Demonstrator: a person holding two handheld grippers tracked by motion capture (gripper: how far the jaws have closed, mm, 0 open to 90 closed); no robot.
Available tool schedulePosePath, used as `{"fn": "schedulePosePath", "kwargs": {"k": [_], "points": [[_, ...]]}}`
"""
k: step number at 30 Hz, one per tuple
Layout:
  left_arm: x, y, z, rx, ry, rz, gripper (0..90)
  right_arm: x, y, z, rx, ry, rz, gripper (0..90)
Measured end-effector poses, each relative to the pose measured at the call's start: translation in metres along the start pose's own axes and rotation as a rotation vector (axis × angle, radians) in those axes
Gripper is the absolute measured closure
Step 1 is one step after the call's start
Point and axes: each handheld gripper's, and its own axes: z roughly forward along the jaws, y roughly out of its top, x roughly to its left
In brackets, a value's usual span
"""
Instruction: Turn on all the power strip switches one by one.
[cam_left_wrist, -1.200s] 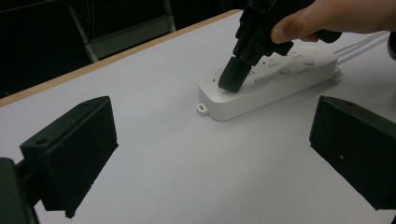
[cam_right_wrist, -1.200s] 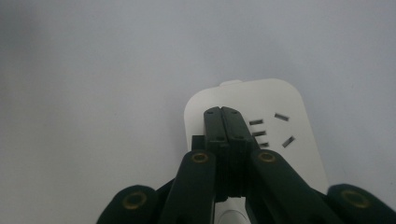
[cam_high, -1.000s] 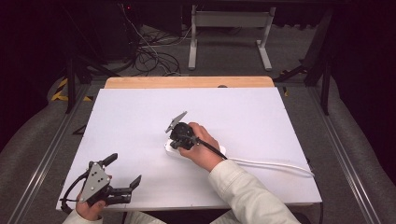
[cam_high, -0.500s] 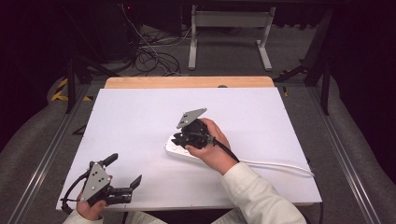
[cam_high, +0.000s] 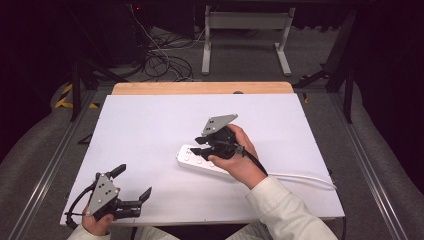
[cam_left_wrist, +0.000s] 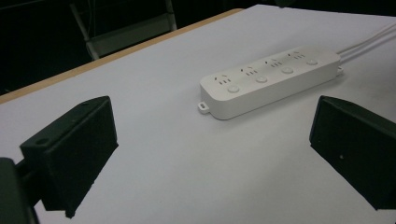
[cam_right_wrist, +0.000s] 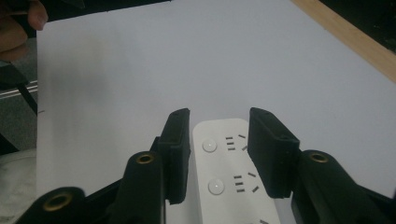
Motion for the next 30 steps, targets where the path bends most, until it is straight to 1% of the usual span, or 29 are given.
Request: {"fn": "schedulePosePath", "kwargs": {"k": [3, 6, 11, 13, 15, 16, 18, 19, 22, 24, 28, 29, 30], "points": [[0.0, 0.0, 0.0, 0.002, 0.0, 0.001, 1.3, -0.002, -0.003, -0.011, -0.023, -0.014, -0.004, 53.4], [0.0, 0.0, 0.0, 0.0, 0.001, -0.002, 1.3, -0.003, -0.007, -0.022, -0.044, -0.026, 0.005, 45.0], [0.0, 0.0, 0.001, 0.002, 0.002, 0.0, 1.3, -0.005, -0.017, -0.04, -0.102, -0.059, 0.037, 35.8], [0.0, 0.0, 0.0, 0.001, 0.003, -0.001, 1.3, -0.006, -0.022, -0.046, -0.133, -0.061, 0.057, 33.0], [0.0, 0.0, 0.0, -0.002, 0.002, -0.004, 1.3, -0.007, -0.028, -0.052, -0.154, -0.067, 0.075, 31.1], [0.001, 0.0, 0.0, -0.008, -0.001, 0.001, 1.3, -0.006, -0.031, -0.056, -0.161, -0.074, 0.08, 30.2], [0.001, 0.0, -0.001, -0.027, -0.032, -0.019, 1.3, -0.007, -0.037, -0.061, -0.169, -0.071, 0.094, 29.5], [0.002, 0.0, -0.002, -0.034, -0.044, -0.022, 1.3, -0.007, -0.04, -0.064, -0.165, -0.064, 0.099, 29.4], [0.004, -0.001, -0.003, -0.052, -0.058, -0.034, 1.3, -0.006, -0.051, -0.072, -0.183, -0.074, 0.108, 26.0], [0.004, -0.001, -0.003, -0.043, -0.048, -0.031, 1.2, -0.005, -0.059, -0.076, -0.195, -0.074, 0.114, 24.0], [0.003, -0.001, -0.003, -0.041, -0.036, -0.028, 1.1, -0.003, -0.076, -0.084, -0.214, -0.092, 0.118, 21.6], [0.003, -0.001, -0.003, -0.039, -0.028, -0.016, 1.1, -0.003, -0.081, -0.086, -0.224, -0.094, 0.122, 21.0], [0.002, -0.001, -0.002, -0.036, -0.025, -0.021, 1.1, -0.003, -0.086, -0.088, -0.231, -0.099, 0.124, 20.6]]}}
